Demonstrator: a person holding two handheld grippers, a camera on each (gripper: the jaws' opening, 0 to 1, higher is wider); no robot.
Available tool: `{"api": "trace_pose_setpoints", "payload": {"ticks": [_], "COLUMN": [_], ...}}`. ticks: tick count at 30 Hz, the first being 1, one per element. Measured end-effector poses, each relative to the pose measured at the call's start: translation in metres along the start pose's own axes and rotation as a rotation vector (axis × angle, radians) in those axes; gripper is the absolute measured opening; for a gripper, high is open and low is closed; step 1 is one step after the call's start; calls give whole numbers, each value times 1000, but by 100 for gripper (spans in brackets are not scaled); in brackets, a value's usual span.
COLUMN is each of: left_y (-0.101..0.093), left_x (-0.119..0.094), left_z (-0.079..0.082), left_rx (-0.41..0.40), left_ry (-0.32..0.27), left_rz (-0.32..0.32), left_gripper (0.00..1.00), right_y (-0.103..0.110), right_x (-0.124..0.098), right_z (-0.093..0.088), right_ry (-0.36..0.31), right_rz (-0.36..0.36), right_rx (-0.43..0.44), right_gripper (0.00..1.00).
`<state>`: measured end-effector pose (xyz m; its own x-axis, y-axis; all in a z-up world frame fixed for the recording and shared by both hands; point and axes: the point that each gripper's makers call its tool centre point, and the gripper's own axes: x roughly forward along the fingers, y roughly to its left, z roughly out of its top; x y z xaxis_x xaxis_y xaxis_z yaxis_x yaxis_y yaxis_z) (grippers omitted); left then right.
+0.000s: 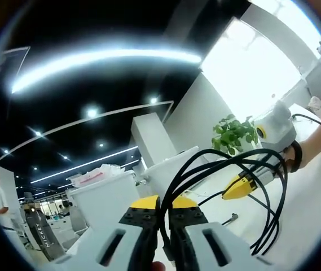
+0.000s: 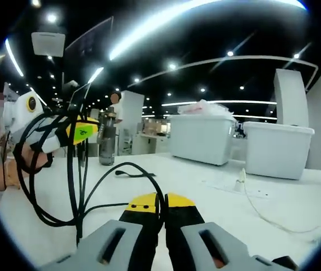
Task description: Coil the Type-C to USB data cable on the desktop and secure it with Velcro straps.
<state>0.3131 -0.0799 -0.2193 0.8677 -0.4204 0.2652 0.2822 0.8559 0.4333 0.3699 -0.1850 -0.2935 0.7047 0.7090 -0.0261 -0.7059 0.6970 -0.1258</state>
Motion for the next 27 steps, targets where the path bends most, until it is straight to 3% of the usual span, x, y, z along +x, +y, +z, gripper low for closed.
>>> {"api": "trace_pose_setpoints", "payload": {"ticks": [18, 27], "left_y": [-1, -1], "left_x": [0, 0], "left_z": [-1, 0], "left_rx": [-1, -4], "left_ry": [3, 3], "left_rz": [-2, -5], "left_gripper": [6, 6], "right_y": [-6, -7], "right_x": [-2, -7], "right_z": [9, 22], "right_ry": [-29, -76], "right_rz": [-20, -32], "right_rx": [6, 20], "right_gripper": [3, 3]}}
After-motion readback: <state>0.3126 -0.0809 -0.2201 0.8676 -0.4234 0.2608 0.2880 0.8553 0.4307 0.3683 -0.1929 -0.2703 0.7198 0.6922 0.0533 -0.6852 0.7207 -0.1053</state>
